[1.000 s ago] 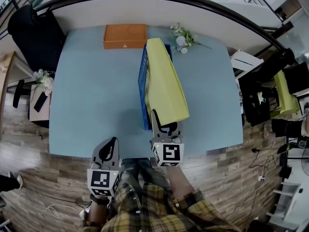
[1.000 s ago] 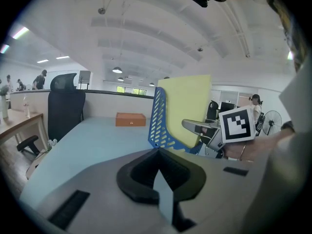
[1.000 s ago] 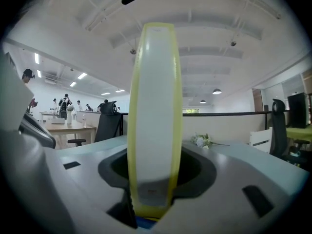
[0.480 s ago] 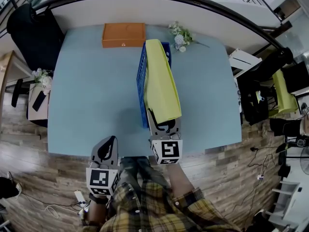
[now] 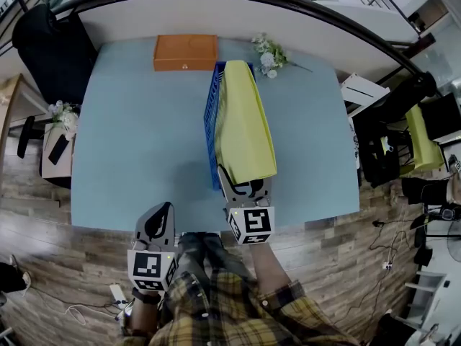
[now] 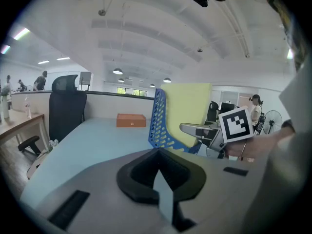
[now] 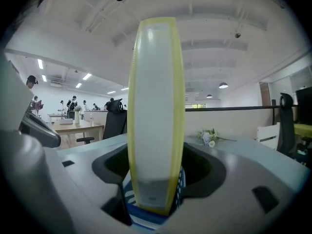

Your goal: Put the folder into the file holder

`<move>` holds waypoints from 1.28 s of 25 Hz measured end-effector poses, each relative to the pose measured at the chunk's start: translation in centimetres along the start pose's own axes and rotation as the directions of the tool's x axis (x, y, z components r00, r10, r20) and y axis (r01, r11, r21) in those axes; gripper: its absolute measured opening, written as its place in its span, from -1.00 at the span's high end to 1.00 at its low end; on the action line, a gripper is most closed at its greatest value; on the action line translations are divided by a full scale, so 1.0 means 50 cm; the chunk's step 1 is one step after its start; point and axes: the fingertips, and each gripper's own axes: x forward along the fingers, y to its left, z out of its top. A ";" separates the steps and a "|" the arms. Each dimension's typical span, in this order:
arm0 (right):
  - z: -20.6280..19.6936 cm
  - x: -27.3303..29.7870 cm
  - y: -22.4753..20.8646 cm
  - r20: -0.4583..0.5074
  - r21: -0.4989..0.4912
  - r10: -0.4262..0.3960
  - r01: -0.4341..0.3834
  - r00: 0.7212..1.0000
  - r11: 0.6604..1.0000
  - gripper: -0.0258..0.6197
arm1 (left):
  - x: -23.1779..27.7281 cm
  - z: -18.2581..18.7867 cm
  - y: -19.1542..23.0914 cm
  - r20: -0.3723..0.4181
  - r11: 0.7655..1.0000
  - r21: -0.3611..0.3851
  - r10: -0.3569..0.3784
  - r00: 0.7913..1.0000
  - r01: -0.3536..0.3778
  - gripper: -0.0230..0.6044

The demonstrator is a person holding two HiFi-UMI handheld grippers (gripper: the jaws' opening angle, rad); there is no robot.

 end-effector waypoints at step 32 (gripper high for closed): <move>0.052 -0.120 -0.024 -0.031 0.085 0.033 -0.030 0.999 0.996 0.02 | -0.048 0.091 -0.043 0.117 0.999 0.053 -0.007 0.993 0.001 0.95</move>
